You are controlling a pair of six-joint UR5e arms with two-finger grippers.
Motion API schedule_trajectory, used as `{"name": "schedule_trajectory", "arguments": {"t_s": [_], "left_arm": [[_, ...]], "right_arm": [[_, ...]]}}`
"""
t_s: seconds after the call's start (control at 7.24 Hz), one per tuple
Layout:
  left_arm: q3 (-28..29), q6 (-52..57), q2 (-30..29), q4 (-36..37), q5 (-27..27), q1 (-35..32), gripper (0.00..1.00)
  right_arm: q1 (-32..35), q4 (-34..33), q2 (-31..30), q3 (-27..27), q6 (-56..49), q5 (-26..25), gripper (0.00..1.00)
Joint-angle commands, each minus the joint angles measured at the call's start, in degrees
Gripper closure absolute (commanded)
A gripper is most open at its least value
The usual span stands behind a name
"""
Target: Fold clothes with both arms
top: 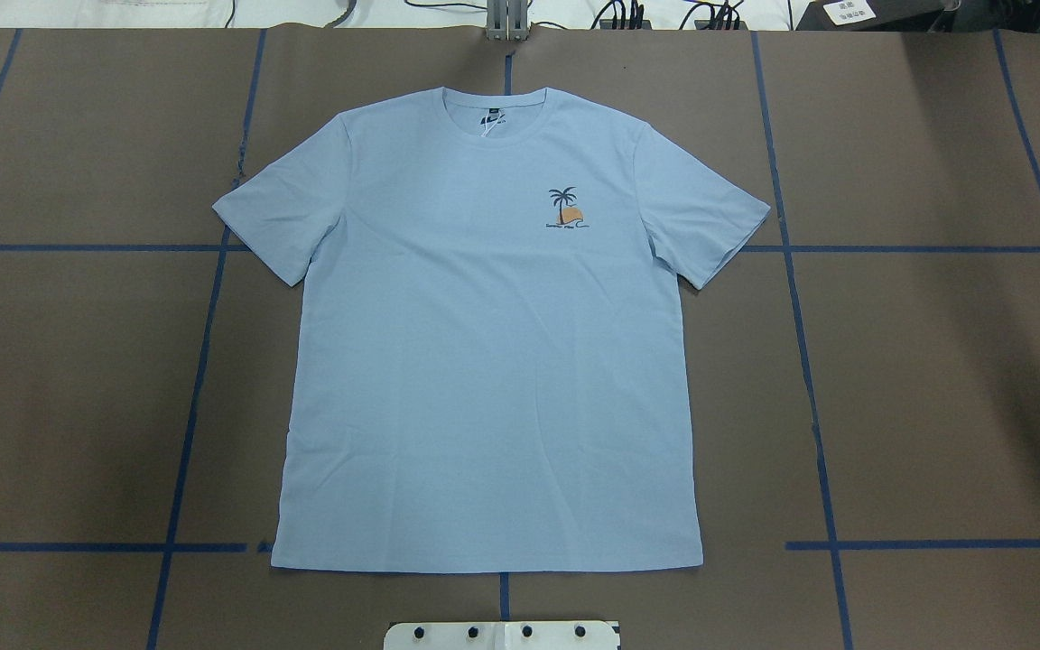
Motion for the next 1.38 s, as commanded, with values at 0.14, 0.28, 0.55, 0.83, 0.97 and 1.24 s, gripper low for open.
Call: {"name": "schedule_trajectory", "arguments": {"t_s": [0.14, 0.28, 0.55, 0.83, 0.97, 1.24], "left_arm": [[-0.23, -0.12, 0.98, -5.19, 0.14, 0.37, 0.00], [-0.32, -0.21, 0.90, -6.16, 0.14, 0.46, 0.00], [-0.23, -0.21, 1.07, -9.05, 0.14, 0.46, 0.00], [0.12, -0.21, 0.99, -9.33, 0.14, 0.46, 0.00], [0.29, -0.30, 1.07, -9.33, 0.14, 0.46, 0.00], [0.30, -0.65, 1.07, -9.33, 0.05, 0.46, 0.00]], "right_arm": [[-7.34, 8.79, 6.27, -3.85, 4.39, -0.37, 0.00], [-9.45, 14.66, 9.01, -7.71, 6.24, -0.55, 0.00], [-17.77, 19.89, 18.92, -12.57, 21.64, -6.12, 0.12], [-23.25, 19.99, 24.83, -16.95, 27.42, -11.44, 0.24], [-23.44, 20.08, 25.38, -18.45, 28.39, -11.71, 0.24], [-23.79, 20.17, 27.23, -20.04, 28.67, -11.71, 0.17]]}}
